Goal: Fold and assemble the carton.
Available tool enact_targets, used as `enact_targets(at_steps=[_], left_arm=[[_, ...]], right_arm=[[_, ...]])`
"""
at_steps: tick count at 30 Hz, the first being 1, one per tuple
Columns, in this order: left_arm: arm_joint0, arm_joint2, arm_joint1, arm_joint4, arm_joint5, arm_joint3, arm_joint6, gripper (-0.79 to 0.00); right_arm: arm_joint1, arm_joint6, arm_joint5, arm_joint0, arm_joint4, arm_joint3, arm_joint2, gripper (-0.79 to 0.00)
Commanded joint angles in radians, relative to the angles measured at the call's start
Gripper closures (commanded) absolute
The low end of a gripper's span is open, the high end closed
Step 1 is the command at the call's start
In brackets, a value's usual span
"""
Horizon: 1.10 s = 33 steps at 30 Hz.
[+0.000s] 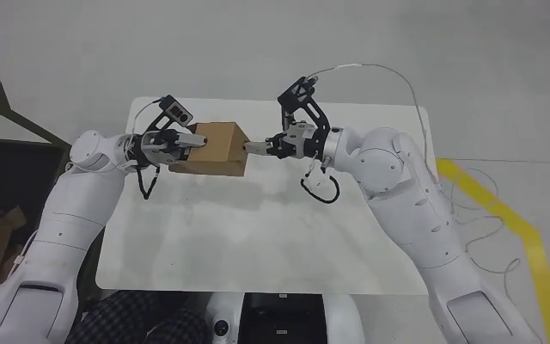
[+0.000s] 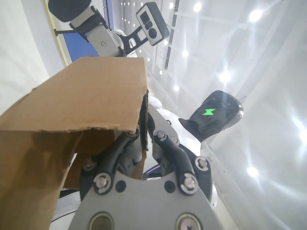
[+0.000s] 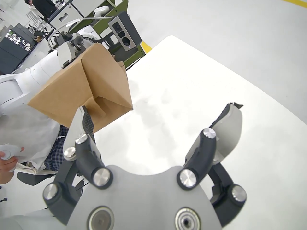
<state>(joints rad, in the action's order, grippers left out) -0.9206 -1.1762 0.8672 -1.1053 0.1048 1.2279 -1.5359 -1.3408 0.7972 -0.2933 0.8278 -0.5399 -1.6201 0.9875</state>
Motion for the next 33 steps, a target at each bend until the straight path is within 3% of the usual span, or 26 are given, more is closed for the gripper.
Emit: enact_targets(at_steps=[1, 33], left_arm=[[0.000, 0.002, 0.000, -0.001, 0.000, 0.002, 0.000, 0.000], [0.008, 0.023, 0.002, 0.001, 0.008, 0.011, 0.000, 0.000]], right_arm=[[0.000, -0.004, 0.001, -0.003, -0.006, 0.000, -0.004, -0.785], [-0.015, -0.063, -0.021, -0.026, 0.046, 0.040, -0.064, -0.785]])
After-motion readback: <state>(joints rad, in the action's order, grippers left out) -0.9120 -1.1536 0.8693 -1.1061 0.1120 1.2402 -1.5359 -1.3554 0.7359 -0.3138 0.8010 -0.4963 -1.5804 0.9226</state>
